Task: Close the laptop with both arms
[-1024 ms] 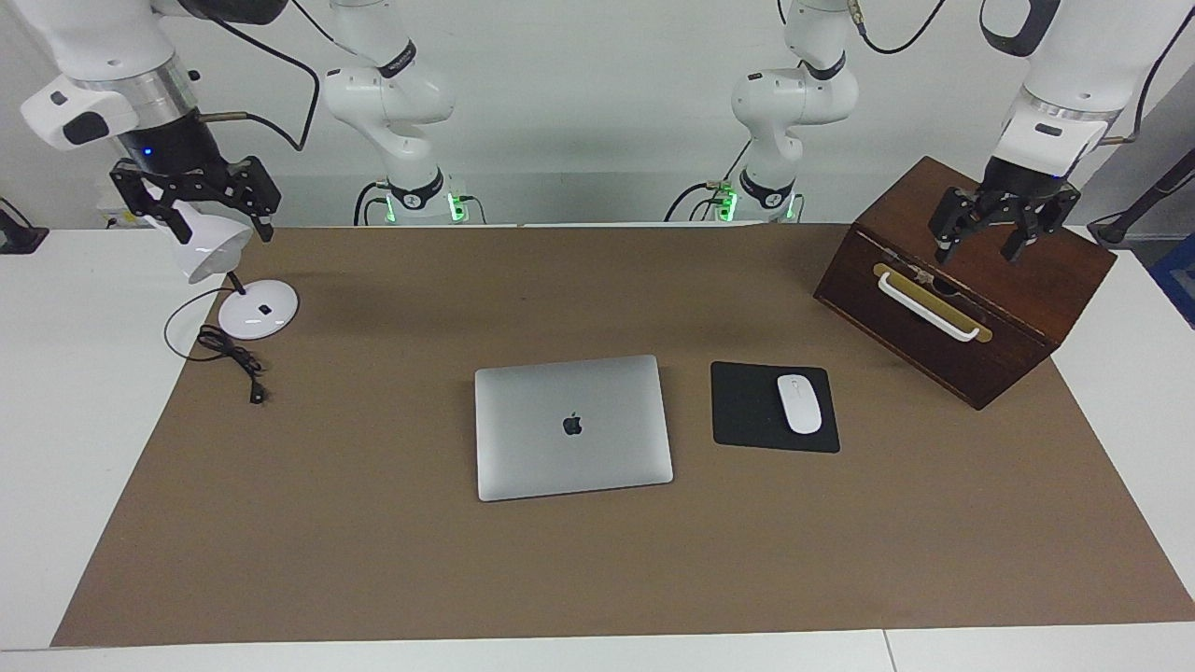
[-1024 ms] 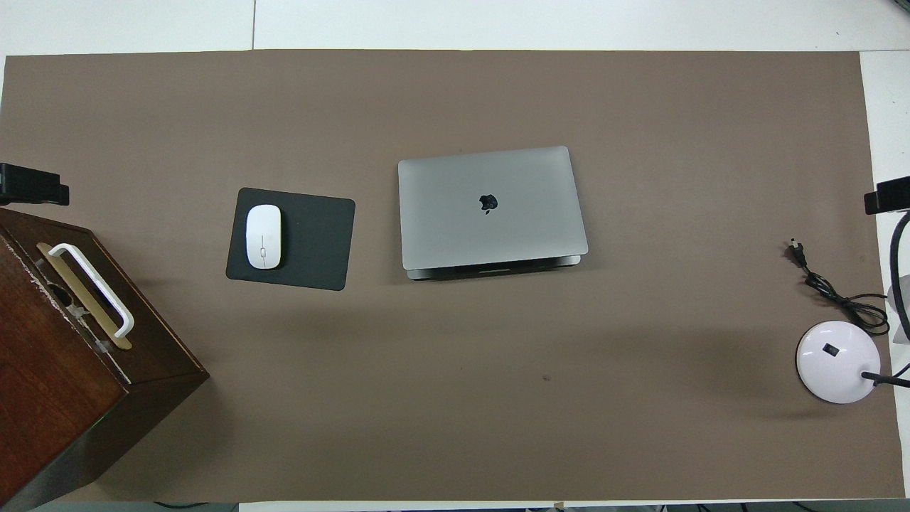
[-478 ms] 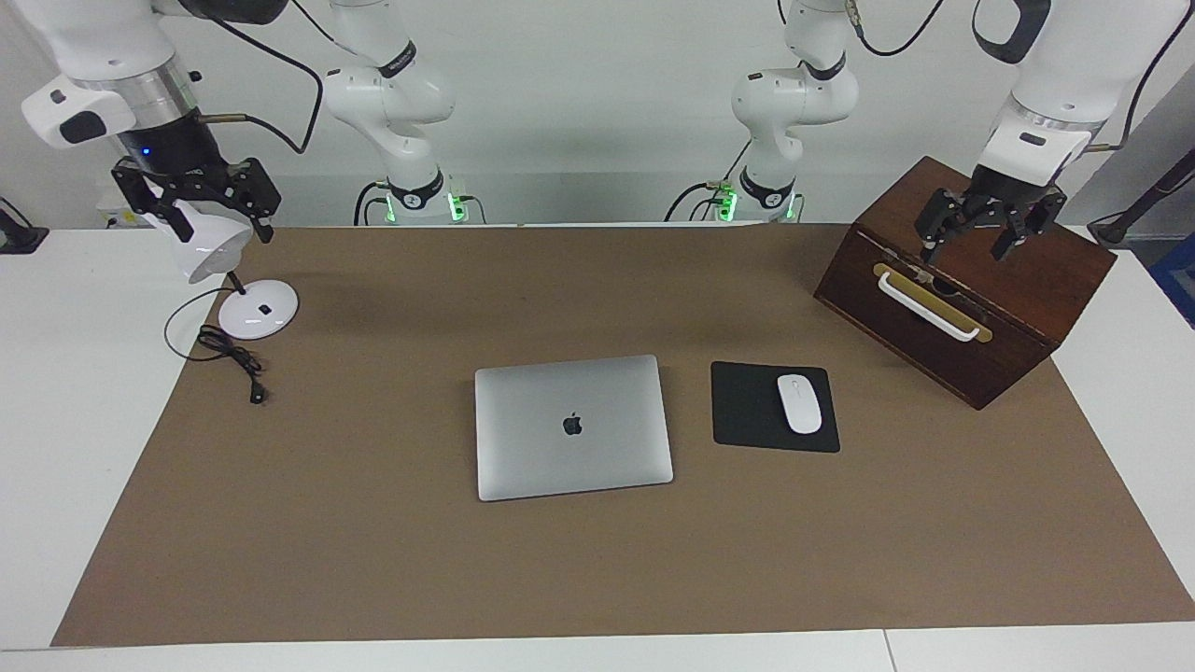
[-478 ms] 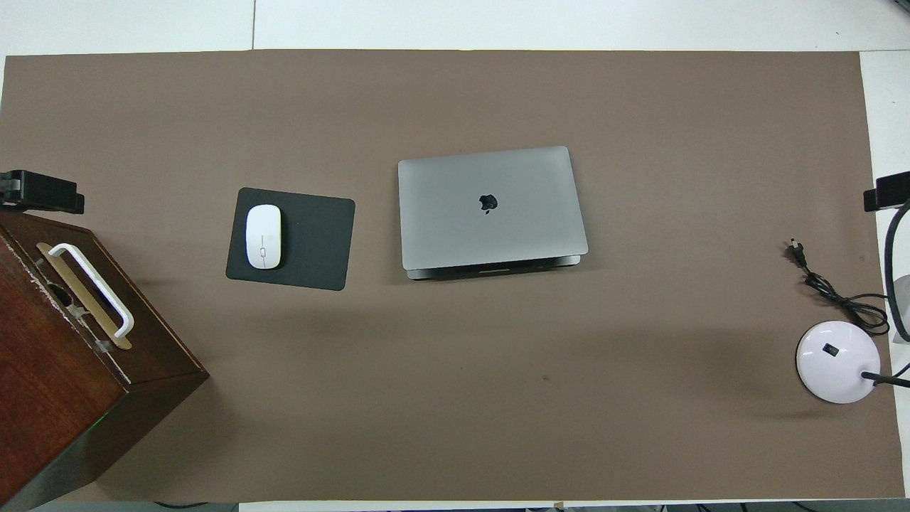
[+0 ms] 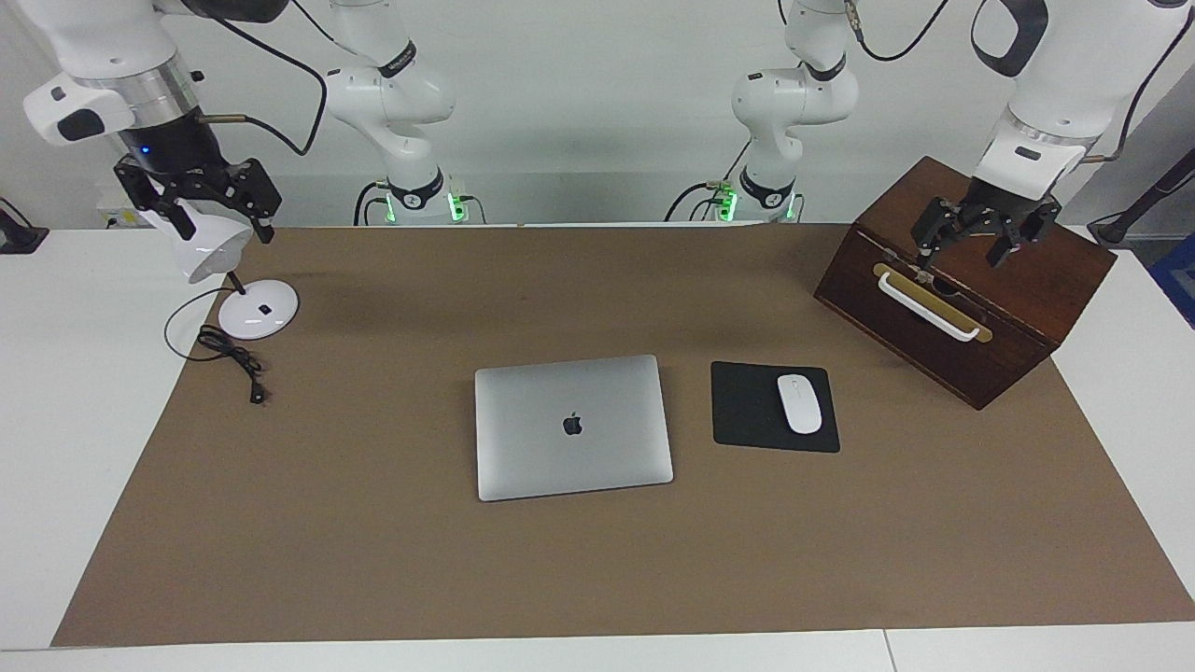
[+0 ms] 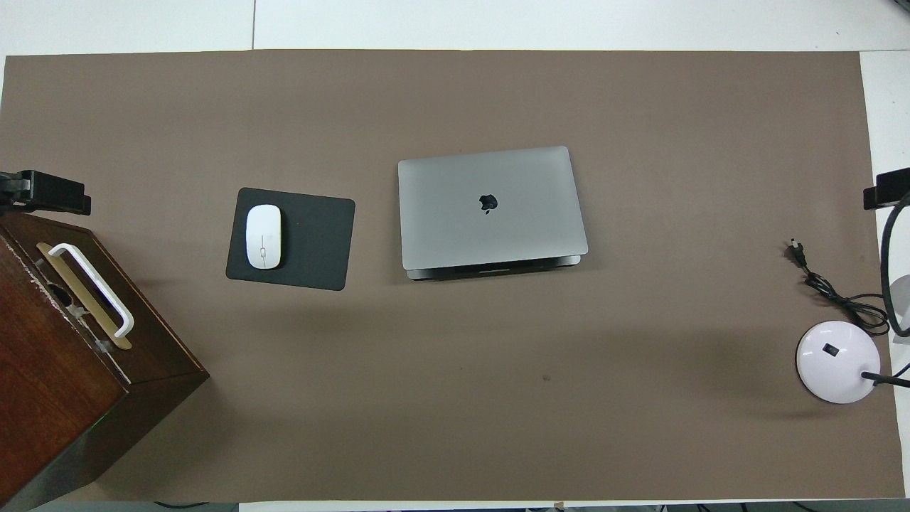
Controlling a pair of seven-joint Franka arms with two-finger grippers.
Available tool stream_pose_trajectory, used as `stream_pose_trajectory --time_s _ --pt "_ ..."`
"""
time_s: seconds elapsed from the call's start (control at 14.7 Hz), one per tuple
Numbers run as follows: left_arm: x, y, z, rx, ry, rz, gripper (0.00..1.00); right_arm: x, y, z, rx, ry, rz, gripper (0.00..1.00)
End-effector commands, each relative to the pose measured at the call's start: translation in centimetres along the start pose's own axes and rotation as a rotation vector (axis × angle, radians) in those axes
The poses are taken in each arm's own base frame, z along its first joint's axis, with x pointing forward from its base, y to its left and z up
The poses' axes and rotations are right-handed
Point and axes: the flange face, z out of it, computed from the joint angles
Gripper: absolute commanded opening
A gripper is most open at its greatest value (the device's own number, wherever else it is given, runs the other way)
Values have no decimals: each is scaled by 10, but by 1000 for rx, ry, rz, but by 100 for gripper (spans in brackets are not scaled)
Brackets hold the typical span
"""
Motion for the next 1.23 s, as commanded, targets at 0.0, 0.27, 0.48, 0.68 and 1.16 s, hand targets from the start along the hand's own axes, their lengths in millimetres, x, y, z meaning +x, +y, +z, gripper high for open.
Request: stream_pose_trajectory --time_s 0.0,0.27,0.48,0.68,1.16 --pt "-1 1 -8 -15 -4 4 100 -8 2 0 7 3 -7 100" --pt "-1 5 -9 -15 3 12 100 -11 6 -6 6 14 -18 100" --pt "-2 6 -10 -15 -3 13 100 -10 5 -5 4 17 -22 100" --pt "-4 9 -7 -15 -16 18 100 -10 2 -4 4 19 -25 100" --pt "-5 8 -7 -22 -23 18 100 -12 -24 -9 4 29 -59 100"
